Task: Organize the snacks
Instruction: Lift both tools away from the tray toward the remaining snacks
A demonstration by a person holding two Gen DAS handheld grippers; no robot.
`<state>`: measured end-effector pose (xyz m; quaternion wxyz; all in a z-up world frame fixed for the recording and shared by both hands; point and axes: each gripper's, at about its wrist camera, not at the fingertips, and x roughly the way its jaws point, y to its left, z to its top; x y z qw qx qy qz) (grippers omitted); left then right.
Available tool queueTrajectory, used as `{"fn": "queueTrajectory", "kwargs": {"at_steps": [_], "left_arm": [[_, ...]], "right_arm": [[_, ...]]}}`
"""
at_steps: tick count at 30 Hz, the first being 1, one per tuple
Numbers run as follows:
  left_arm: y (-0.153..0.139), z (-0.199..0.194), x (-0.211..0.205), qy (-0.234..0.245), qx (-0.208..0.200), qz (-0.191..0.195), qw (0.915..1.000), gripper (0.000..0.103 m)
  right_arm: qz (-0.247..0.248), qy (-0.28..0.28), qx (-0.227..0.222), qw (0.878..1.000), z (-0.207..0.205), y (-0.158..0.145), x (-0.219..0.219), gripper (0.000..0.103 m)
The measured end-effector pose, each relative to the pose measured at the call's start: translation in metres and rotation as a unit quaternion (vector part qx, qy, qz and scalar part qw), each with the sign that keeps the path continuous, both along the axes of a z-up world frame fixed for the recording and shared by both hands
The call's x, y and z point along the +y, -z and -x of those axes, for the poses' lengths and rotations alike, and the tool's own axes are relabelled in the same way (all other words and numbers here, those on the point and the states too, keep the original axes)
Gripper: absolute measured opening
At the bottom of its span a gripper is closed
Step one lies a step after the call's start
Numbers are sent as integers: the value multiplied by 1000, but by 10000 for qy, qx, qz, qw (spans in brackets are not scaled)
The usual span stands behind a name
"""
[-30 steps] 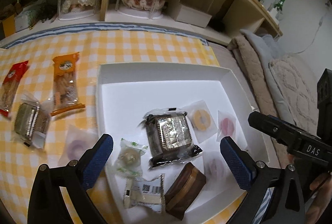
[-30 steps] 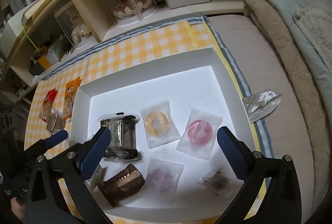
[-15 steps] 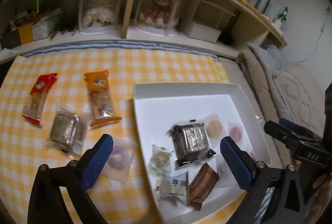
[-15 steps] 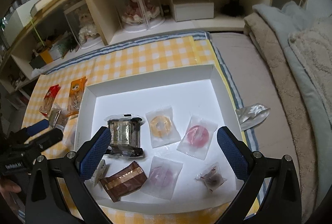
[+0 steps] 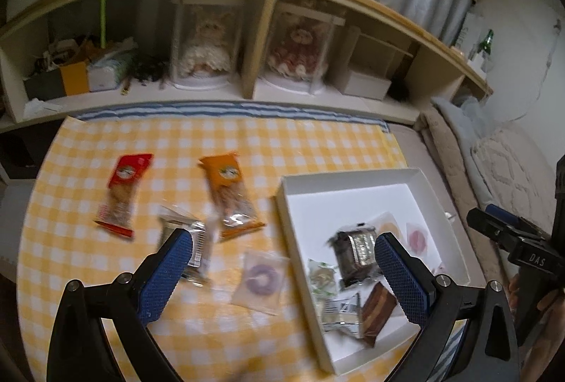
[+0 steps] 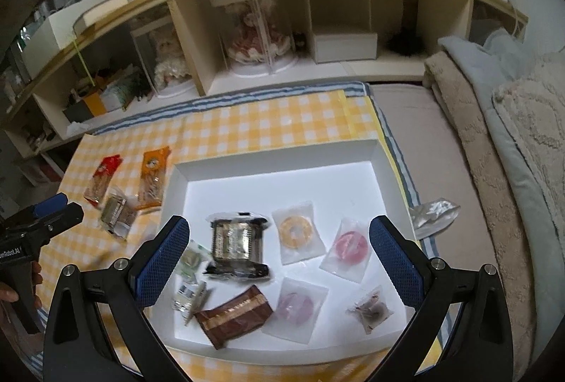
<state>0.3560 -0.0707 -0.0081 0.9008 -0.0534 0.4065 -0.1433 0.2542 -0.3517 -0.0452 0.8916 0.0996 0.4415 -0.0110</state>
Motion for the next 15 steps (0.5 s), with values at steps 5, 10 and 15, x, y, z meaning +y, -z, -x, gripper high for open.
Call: {"fn": "queueTrajectory", "kwargs": {"at_steps": [5,10,15], "left_arm": [[-12,11,31,-116,-73,-28,9999,103],[-15,21,57,-258,-95,-90,9996,103],[-3,23,77,-325,23,-95,9994,103]], "right_arm": [[-180,-204,-95,9996,-6,-4,25,103],[-231,-550,-96,9982,-11,-1,58,103],[-335,-924,-143,9951,-13,3,91,103]]}}
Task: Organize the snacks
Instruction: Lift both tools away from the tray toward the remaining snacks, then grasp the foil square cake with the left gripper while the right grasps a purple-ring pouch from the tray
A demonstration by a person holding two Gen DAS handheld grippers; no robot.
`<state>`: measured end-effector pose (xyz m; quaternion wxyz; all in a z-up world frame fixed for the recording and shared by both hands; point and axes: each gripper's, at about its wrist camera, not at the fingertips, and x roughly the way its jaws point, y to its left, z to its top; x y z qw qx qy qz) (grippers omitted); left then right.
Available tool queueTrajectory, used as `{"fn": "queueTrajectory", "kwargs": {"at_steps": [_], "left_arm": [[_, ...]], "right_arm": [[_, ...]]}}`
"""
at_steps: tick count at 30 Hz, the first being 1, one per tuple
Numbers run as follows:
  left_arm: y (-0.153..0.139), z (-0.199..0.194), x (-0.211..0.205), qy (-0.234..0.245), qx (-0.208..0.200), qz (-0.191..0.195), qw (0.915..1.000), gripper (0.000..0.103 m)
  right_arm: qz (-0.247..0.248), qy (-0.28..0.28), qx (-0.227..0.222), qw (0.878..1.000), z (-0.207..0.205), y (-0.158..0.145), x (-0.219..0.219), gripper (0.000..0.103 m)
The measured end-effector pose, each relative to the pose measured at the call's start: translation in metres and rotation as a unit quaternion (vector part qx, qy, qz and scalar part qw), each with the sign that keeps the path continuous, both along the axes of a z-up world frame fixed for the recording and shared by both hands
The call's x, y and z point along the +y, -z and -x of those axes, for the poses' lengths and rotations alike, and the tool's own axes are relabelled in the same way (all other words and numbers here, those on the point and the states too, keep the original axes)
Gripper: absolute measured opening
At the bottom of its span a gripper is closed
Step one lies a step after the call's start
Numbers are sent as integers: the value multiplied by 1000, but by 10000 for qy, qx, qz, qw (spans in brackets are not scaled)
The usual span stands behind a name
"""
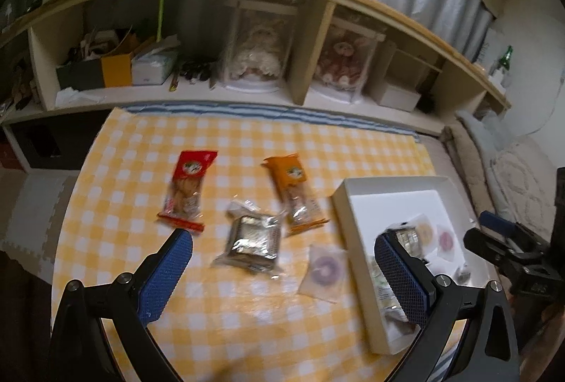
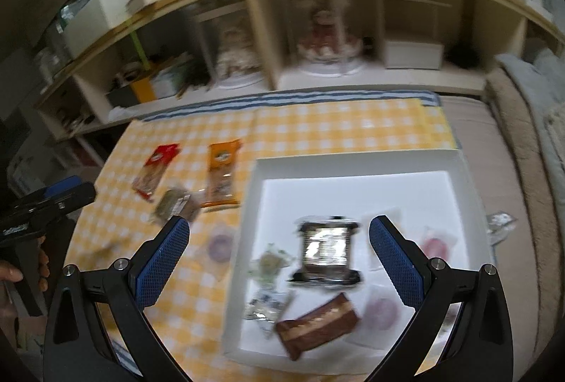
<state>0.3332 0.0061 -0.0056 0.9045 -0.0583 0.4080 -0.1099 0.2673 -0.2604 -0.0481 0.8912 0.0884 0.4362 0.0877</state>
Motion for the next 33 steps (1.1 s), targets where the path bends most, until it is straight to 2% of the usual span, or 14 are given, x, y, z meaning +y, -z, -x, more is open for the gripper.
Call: {"fn": "queueTrajectory", "kwargs": {"at_steps": [6,9,14,19,21,24,26,29,33], "left_arm": [[23,-22,5,174,94,-94,9998,103],[40,-41,2,291,272,-131,9991,98],[66,-74,-7,506,504,-323,9969,89],[93,-97,-16,657,707,-315,9948,86],[104,-104,-19,724,747,-378,9939,85],[120,-116,-22,766,871,-467,9921,84],[126,-120,-22,736,921,-482,9919,84],[133,-125,-22,736,965,-477,9915,84],[143,-127,-23,755,1043,-578,9900,83]], "right_arm": [[-26,-239,-95,9997,1,12,39,103],[149,-423,-74,9990,0,20,59,103],[188,-1140,-129,9932,-1,42,85,103],[610,-1862,51,9806,-8,60,107,103],[862,-2414,210,9664,-12,68,120,103],[1319,-2936,452,9457,-19,81,133,99],[1512,-3252,714,9307,-27,92,138,89],[1834,-3725,1043,9037,-39,107,146,86],[2295,-4447,1370,8548,-48,123,161,86]]}}
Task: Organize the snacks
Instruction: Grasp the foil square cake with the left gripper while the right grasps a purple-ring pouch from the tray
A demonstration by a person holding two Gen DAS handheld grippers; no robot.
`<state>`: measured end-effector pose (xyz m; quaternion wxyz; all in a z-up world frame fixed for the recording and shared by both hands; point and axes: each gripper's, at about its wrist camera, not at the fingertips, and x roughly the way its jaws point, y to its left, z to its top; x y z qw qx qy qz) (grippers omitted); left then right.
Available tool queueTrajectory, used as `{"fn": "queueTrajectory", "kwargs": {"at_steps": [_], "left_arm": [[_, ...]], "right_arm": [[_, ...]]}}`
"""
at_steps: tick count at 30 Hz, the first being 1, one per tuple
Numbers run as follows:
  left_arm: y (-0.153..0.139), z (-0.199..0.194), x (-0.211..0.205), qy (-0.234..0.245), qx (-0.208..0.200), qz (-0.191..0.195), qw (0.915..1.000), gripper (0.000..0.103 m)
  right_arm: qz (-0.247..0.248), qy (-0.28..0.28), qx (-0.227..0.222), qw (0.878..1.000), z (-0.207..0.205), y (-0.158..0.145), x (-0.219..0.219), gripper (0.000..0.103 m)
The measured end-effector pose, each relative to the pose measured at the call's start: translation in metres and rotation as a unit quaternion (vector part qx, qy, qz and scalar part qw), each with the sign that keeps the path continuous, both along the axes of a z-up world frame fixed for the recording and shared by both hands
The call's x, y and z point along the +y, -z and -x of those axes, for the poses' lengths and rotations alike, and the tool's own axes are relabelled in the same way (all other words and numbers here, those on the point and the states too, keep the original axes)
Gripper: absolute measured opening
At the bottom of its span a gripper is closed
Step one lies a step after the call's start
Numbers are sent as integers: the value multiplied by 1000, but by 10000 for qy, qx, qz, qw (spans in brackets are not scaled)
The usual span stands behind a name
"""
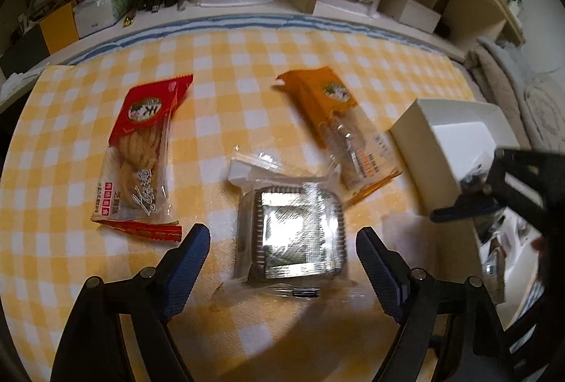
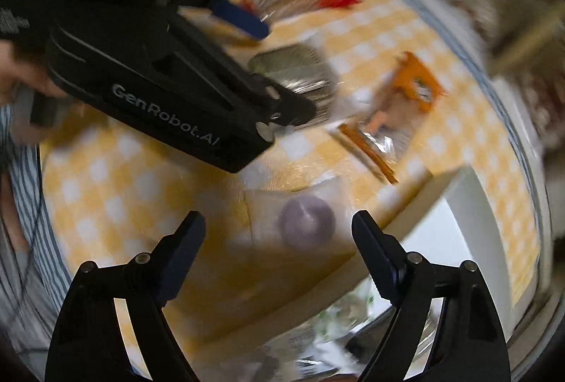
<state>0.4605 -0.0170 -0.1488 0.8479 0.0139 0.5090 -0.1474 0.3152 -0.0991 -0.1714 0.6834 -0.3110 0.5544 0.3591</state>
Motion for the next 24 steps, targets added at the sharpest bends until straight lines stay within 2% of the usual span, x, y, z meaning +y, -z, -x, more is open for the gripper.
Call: {"fn": "queueTrajectory", "kwargs": {"at_steps": [4,7,12,14,17,19,21,24], "left_arm": [[9,-2,1,-78,35,-54,9999,84],[11,-2,-4,-74,-57,-114,9999,82],[17,1,-8,-34,-209,-231,9995,81],[18,2,-9,-30,-236,-249,9994,81],[20,4,-8,-69,-299,-281,9991,76],[17,5,-4,-130,-306,-168,9993,60],[16,5,2,-252,-223,17,9994,59],[13,8,8,-322,-215,64,9992,59]], "right_arm": [[502,-575,-44,9971,-3,11,10,90],[606,-765,-7,9952,-8,18,13,100],[805,-978,494,9907,-8,38,13,101],[871,-799,590,9912,-10,45,9,94],[608,-723,569,9939,-8,43,2,88],[451,-557,566,9958,-10,39,-4,80],[313,-366,431,9979,-11,34,-11,80],[145,-10,249,9996,-5,29,-15,79]]}}
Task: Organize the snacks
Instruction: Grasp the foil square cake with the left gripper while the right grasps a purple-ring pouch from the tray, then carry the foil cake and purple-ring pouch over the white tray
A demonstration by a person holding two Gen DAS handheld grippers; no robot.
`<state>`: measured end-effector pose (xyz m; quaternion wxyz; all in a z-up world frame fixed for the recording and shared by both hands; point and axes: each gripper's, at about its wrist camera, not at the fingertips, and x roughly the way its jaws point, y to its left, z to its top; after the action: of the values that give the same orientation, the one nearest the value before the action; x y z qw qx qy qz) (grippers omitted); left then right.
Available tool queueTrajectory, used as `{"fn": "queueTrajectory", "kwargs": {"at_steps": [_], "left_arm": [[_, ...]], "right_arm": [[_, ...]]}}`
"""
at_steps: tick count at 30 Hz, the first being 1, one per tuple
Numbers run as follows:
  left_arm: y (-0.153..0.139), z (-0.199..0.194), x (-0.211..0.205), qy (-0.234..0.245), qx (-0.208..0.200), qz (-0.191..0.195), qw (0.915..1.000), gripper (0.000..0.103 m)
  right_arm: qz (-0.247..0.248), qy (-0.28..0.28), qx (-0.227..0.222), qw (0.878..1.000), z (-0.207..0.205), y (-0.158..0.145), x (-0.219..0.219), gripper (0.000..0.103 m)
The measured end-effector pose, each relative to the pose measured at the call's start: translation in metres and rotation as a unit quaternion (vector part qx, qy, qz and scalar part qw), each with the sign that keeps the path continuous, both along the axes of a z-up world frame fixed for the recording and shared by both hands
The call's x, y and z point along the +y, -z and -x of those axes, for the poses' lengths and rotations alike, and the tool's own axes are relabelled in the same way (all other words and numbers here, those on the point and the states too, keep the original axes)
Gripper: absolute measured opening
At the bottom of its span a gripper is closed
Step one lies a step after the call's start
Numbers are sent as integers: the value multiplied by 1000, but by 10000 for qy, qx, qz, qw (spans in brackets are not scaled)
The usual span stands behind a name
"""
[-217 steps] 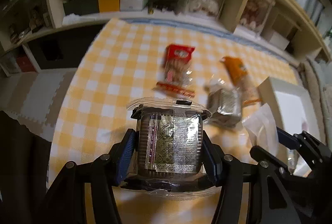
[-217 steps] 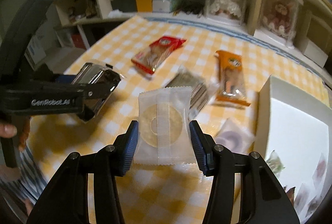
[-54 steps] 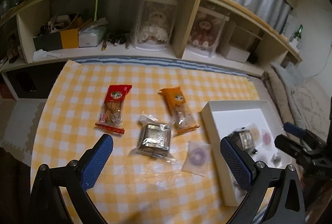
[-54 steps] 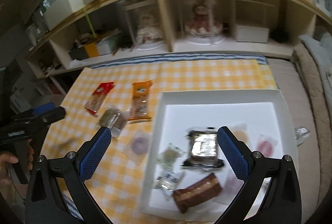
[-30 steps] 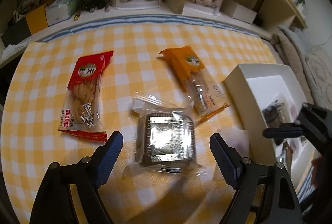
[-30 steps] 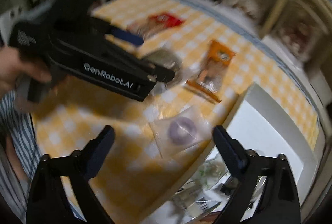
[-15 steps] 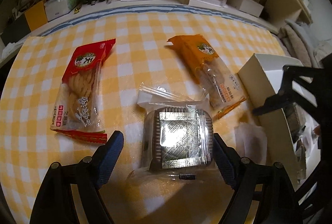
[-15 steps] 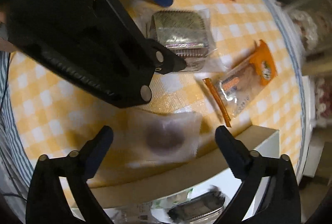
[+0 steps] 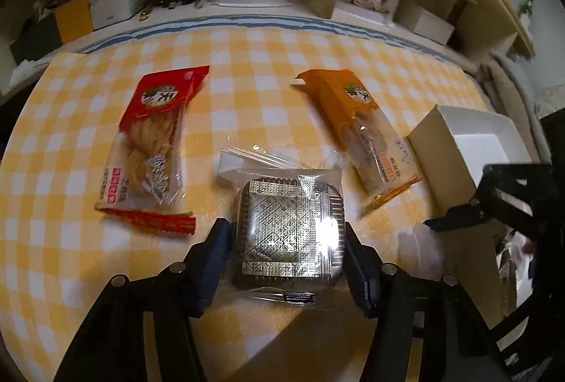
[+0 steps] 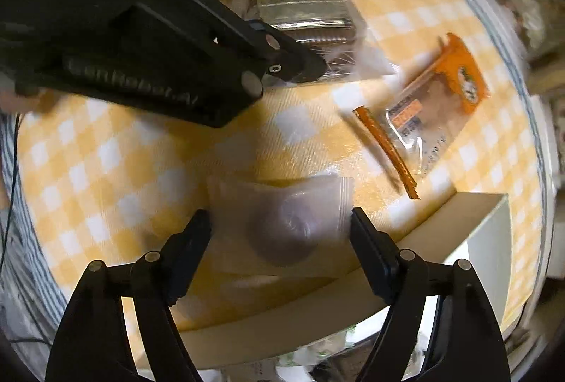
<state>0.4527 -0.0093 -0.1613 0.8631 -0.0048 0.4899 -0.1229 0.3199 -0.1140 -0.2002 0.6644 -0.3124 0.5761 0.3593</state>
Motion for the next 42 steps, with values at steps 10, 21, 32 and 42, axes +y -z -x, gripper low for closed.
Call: {"fn": "queueTrajectory", "kwargs": {"at_steps": [10,21,32,42], "left_arm": [[-45,26,18,-308,-332,339,9984,59],[-101,74,33,-507,-864,588,9932,59],[-151,127,27,-415,-1380,798,9863,59],[-165,156,0,-51,-1622,959,9821,59]], "right_arm": [[-753,1308,-441,9876,5,-34,-33,79],[-1469,2364,-986,9554,17,-99,-54,79],[-2494,3886,-1279,8777,23,-148,-98,80],[-2943,4924,-1603,8033,54,-166,-164,80]]}}
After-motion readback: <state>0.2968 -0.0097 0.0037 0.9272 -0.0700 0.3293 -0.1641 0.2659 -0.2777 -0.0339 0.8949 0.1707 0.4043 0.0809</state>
